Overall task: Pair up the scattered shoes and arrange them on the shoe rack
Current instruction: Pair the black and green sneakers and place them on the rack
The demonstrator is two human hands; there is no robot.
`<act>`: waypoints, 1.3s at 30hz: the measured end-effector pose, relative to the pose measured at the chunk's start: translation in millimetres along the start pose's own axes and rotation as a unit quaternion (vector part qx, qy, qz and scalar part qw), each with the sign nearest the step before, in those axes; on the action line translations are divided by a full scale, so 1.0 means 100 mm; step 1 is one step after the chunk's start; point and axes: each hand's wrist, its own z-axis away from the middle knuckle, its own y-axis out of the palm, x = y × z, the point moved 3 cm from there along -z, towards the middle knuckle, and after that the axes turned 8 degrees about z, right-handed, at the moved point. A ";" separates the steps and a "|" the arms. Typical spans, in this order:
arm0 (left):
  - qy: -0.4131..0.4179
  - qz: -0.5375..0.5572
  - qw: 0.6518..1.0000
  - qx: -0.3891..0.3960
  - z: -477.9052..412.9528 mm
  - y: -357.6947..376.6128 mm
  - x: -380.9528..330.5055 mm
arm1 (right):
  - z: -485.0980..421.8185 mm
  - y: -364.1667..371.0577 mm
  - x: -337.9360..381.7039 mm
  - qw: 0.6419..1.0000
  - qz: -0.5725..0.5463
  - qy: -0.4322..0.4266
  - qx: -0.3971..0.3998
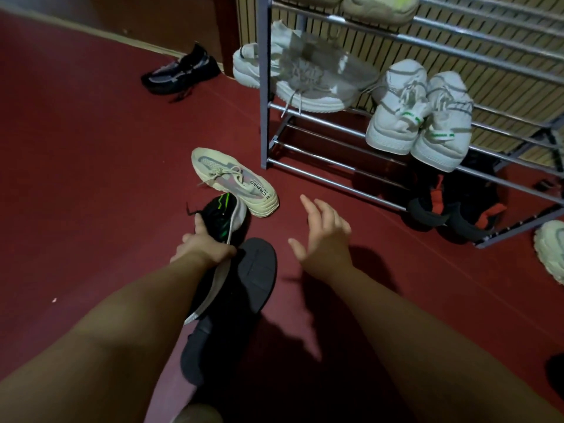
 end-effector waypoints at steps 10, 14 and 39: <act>0.173 0.056 0.983 0.026 0.14 -0.55 -0.23 | -0.20 -0.12 0.04 0.956 -0.240 0.139 0.099; 0.351 -0.065 0.934 0.031 0.28 -0.61 -0.47 | -0.37 -0.22 0.08 0.804 -0.482 0.291 0.191; 0.495 -0.256 0.822 0.115 -0.05 -1.98 -0.90 | -1.11 -0.34 1.24 0.756 -0.527 0.283 0.267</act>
